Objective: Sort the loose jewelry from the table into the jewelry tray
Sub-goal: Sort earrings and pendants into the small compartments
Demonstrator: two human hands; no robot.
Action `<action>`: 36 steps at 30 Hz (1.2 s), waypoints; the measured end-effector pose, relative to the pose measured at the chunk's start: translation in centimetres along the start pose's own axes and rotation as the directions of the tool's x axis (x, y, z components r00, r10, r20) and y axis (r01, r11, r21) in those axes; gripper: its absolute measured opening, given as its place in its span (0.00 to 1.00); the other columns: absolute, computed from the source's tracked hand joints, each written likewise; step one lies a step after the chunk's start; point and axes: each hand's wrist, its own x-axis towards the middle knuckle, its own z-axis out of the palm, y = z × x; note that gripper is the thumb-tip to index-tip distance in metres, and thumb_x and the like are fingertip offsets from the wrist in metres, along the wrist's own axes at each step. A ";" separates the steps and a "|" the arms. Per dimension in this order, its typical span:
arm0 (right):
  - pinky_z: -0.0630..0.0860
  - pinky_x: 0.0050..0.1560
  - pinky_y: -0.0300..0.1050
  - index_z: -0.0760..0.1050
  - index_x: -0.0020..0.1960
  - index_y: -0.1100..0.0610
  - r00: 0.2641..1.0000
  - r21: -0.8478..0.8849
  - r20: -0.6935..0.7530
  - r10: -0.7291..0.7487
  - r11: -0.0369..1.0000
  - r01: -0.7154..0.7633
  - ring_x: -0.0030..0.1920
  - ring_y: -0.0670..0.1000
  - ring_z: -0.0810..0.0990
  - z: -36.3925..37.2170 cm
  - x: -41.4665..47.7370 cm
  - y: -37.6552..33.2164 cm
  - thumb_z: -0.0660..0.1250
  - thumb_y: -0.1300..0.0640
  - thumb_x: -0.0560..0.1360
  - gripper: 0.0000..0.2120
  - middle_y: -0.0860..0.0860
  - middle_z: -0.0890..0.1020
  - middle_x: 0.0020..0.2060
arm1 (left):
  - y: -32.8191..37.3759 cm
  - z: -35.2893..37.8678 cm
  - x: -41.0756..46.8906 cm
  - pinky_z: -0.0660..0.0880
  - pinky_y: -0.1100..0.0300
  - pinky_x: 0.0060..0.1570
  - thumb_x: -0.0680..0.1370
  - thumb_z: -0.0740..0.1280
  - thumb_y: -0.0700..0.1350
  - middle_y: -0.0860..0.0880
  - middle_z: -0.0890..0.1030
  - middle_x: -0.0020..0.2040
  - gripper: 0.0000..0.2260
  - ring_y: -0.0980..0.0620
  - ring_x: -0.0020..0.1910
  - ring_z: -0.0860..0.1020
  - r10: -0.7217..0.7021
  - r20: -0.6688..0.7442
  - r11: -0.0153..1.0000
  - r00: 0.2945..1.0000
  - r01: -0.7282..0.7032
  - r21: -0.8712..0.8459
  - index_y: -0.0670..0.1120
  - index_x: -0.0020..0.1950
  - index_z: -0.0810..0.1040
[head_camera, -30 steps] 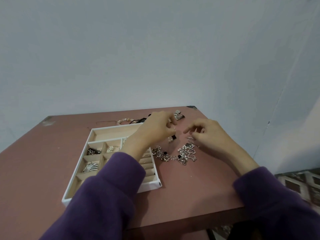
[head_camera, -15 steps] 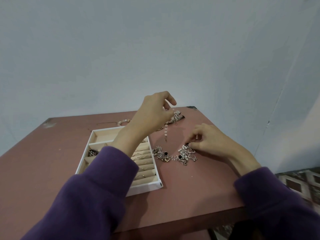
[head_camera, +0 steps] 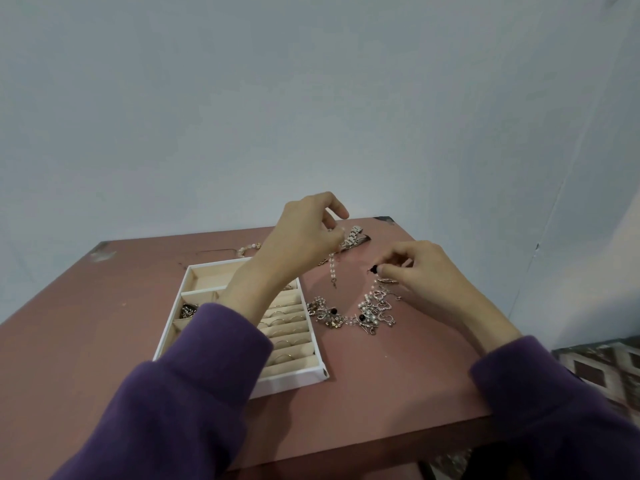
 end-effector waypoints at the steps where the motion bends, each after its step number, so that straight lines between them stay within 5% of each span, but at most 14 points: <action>1: 0.71 0.34 0.33 0.80 0.36 0.51 1.000 0.072 -0.018 0.024 0.997 -0.023 0.30 0.40 0.75 0.0 0.1 -0.1 0.68 0.62 0.71 0.08 0.45 0.81 0.28 | 0.0 -0.2 -0.1 0.71 0.71 0.29 0.74 0.64 0.38 0.47 0.81 0.42 0.08 0.53 0.36 0.79 -0.005 -0.005 1.000 1.000 0.005 -0.003 0.46 0.52 0.77; 8: 0.70 0.36 0.39 0.81 0.43 0.59 0.996 0.401 -0.057 0.068 0.915 -0.039 0.35 0.46 0.76 0.0 0.6 -2.2 0.67 0.66 0.73 0.05 0.53 0.82 0.33 | -0.1 -2.1 -0.8 0.77 0.60 0.37 0.74 0.64 0.38 0.48 0.81 0.41 0.09 0.50 0.37 0.82 -0.013 -0.022 1.000 1.000 0.012 -0.020 0.46 0.53 0.77; 14: 0.73 0.31 0.34 0.79 0.45 0.62 0.996 0.480 -0.091 0.009 0.876 0.036 0.31 0.46 0.77 -0.5 2.1 -6.7 0.65 0.68 0.73 0.05 0.54 0.81 0.32 | -0.6 -4.5 -1.5 0.73 0.68 0.27 0.74 0.64 0.38 0.48 0.81 0.41 0.08 0.49 0.36 0.82 -0.030 -0.065 0.999 0.997 0.029 -0.025 0.48 0.51 0.76; 26: 0.75 0.28 0.38 0.76 0.44 0.59 0.989 0.571 -0.120 -0.090 0.809 0.142 0.29 0.50 0.78 0.8 4.1 -14.9 0.63 0.66 0.76 0.05 0.56 0.79 0.34 | -2.9 -9.4 -3.9 0.81 0.53 0.43 0.75 0.65 0.38 0.52 0.81 0.37 0.09 0.50 0.35 0.83 -0.087 -0.151 0.996 0.985 0.088 0.001 0.47 0.53 0.76; 36: 0.80 0.35 0.42 0.75 0.46 0.63 0.990 0.642 -0.043 -0.132 0.756 0.128 0.31 0.54 0.79 3.8 4.0 -16.9 0.63 0.67 0.76 0.03 0.58 0.78 0.34 | -5.9 -9.5 -5.2 0.79 0.63 0.39 0.75 0.65 0.36 0.50 0.79 0.35 0.08 0.57 0.29 0.80 -0.170 -0.132 0.985 0.976 0.169 -0.020 0.43 0.52 0.77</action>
